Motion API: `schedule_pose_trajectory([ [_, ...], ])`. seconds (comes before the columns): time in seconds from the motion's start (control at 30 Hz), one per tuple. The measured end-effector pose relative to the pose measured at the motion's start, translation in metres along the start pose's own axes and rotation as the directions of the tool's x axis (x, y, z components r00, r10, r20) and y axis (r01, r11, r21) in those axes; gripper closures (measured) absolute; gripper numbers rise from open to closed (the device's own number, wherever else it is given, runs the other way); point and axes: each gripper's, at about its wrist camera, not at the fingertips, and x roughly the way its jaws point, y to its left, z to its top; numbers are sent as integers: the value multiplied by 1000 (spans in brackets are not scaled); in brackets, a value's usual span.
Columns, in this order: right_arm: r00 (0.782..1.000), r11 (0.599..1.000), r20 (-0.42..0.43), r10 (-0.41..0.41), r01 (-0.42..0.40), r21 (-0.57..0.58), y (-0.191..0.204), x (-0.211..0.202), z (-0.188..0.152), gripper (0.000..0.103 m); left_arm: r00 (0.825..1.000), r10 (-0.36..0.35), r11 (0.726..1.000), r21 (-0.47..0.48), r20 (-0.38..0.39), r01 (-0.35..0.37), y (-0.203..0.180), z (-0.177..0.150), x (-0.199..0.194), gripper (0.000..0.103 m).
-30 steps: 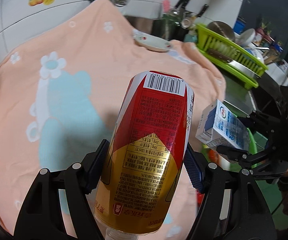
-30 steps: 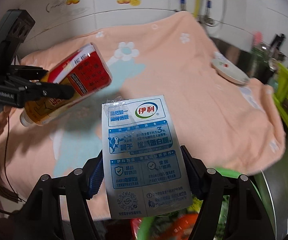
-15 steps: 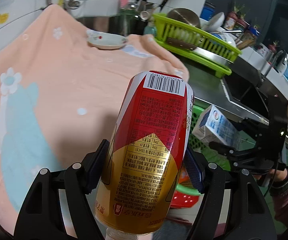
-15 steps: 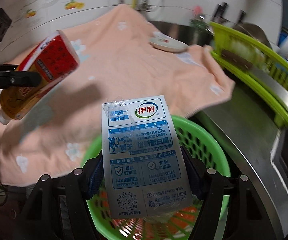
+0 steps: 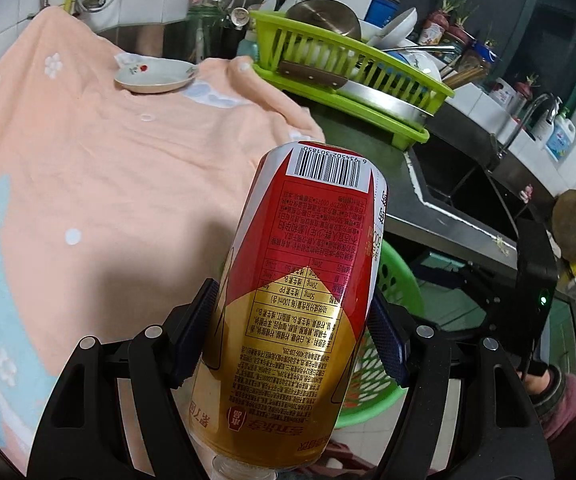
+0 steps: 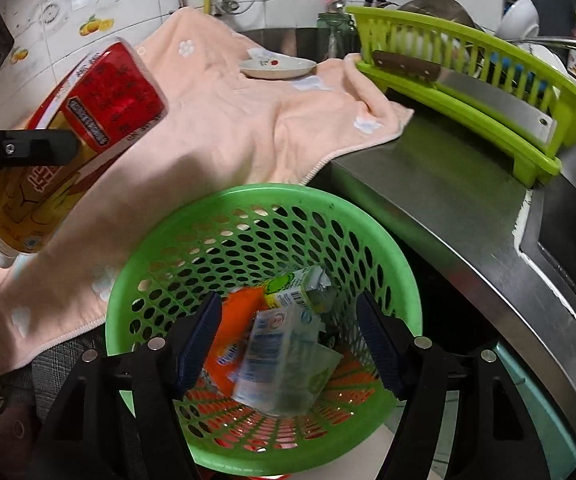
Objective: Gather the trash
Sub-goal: 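Carry the bottle and milk carton over the green basket and release both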
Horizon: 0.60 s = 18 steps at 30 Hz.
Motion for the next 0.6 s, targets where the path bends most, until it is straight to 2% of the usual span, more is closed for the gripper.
schedule_pose_trajectory([
  [0.6, 999, 999, 41, 25, -26, 23, 0, -20, -9, 34, 998, -34, 996, -85, -55, 29, -17, 0, 44, 32],
])
